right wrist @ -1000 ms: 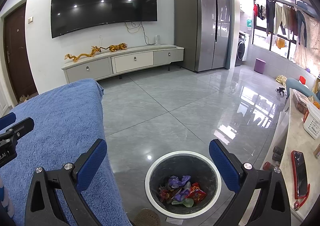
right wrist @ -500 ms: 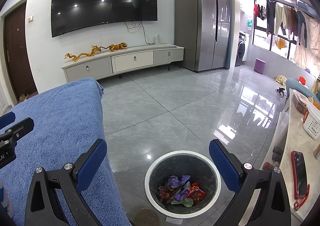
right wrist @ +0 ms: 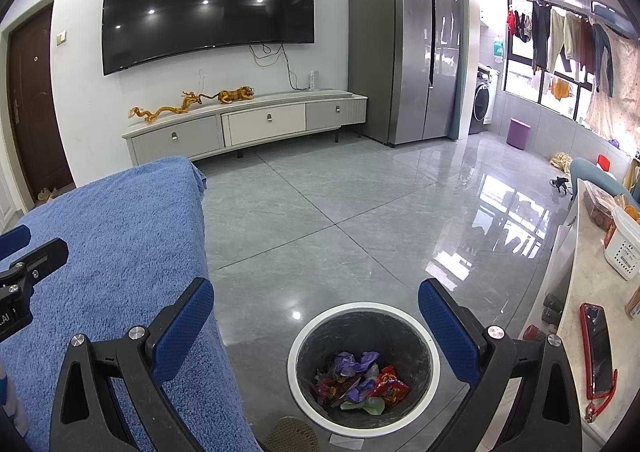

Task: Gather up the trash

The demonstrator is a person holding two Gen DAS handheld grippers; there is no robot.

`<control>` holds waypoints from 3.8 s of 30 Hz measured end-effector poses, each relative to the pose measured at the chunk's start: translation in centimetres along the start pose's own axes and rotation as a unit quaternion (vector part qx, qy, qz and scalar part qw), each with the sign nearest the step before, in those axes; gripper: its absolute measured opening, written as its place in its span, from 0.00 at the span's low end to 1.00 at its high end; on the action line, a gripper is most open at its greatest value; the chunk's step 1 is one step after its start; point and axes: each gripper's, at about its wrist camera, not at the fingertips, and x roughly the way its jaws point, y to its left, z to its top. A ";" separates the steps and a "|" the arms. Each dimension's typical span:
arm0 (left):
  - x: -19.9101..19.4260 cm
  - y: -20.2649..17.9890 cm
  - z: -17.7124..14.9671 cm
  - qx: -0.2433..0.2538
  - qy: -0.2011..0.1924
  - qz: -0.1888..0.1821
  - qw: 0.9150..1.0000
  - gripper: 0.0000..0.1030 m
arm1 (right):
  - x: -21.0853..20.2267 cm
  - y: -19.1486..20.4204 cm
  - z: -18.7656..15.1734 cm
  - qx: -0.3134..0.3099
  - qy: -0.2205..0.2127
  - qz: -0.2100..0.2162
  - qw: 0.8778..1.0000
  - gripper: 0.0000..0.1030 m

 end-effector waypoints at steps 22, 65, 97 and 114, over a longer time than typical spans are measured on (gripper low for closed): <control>0.1 -0.1 -0.4 0.002 0.004 -0.001 1.000 0.74 | -0.4 -0.6 -0.2 0.001 0.001 -0.004 1.000 1.00; 0.4 0.0 -0.9 0.004 0.013 -0.009 1.000 0.74 | -0.2 -1.1 -1.0 0.001 0.006 -0.006 1.000 1.00; 0.6 0.6 -1.0 0.005 0.023 -0.019 1.000 0.74 | 0.2 -1.3 -1.3 0.001 0.009 -0.009 1.000 1.00; 0.9 0.4 -1.2 0.004 0.028 -0.023 0.999 0.74 | 0.3 -1.3 -1.7 0.000 0.013 -0.010 1.000 1.00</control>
